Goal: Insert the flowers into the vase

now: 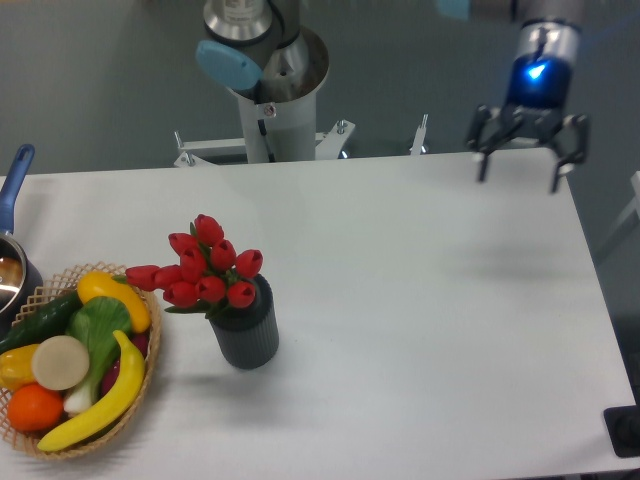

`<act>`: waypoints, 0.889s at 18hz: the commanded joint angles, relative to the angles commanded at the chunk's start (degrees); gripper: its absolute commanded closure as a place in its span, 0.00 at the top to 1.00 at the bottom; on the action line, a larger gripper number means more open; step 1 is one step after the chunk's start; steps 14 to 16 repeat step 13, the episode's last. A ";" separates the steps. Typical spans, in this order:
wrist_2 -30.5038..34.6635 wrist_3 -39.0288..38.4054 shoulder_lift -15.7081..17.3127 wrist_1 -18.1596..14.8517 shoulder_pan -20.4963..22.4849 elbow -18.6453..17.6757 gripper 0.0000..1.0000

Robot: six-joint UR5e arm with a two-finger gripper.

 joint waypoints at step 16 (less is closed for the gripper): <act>32.01 24.60 0.72 -32.68 -0.09 17.57 1.00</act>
